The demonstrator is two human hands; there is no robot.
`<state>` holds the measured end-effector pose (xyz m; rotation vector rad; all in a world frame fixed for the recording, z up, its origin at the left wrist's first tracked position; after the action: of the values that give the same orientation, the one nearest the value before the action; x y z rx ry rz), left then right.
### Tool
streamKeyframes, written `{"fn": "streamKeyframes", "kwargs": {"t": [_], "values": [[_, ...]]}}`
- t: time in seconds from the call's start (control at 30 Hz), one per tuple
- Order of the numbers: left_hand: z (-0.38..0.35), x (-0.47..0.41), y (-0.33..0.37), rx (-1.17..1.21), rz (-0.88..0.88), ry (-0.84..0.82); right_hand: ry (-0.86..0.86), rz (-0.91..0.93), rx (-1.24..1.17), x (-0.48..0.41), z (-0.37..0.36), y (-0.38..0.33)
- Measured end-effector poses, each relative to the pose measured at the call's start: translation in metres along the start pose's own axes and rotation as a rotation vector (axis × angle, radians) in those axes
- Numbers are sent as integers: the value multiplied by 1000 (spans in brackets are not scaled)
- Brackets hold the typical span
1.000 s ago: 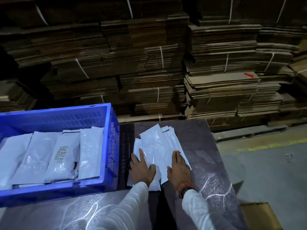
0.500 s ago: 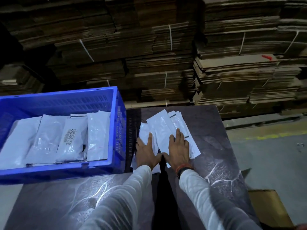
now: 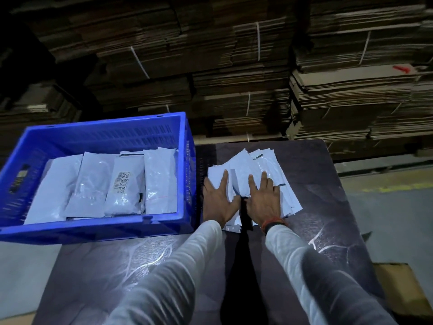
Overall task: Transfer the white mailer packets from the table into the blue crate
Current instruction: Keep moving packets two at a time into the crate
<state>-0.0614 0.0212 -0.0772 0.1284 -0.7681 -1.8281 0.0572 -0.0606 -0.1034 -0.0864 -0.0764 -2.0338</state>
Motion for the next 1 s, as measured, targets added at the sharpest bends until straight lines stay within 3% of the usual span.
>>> {"fn": "streamKeyframes", "kwargs": {"t": [0.2,0.33,0.67,0.9,1.0], "values": [[8,4,-6,95,14,-92,84,-61,-18,5,8,-6],[15,7,-7,102,-26,-89,42,41,-23,-14,7,-25],[47,8,2,153,-54,-101,90,-34,-40,-8,11,-21],[60,16,2,139,-75,-81,90,-117,-207,-2,16,-29],[71,19,9,61,-84,-58,199,-162,-260,2,37,-34]]}}
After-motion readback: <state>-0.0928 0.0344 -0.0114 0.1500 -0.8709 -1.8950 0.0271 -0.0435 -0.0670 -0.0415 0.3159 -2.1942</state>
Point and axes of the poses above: each hand's wrist, its own x-axis away from the middle knuckle, its own z-axis out of the back of the hand, y = z × x, the point moved 3 cm from there along -x, towards the middle knuckle, and after that the axes turned 13 degrees about z, right-handed, at the moved point
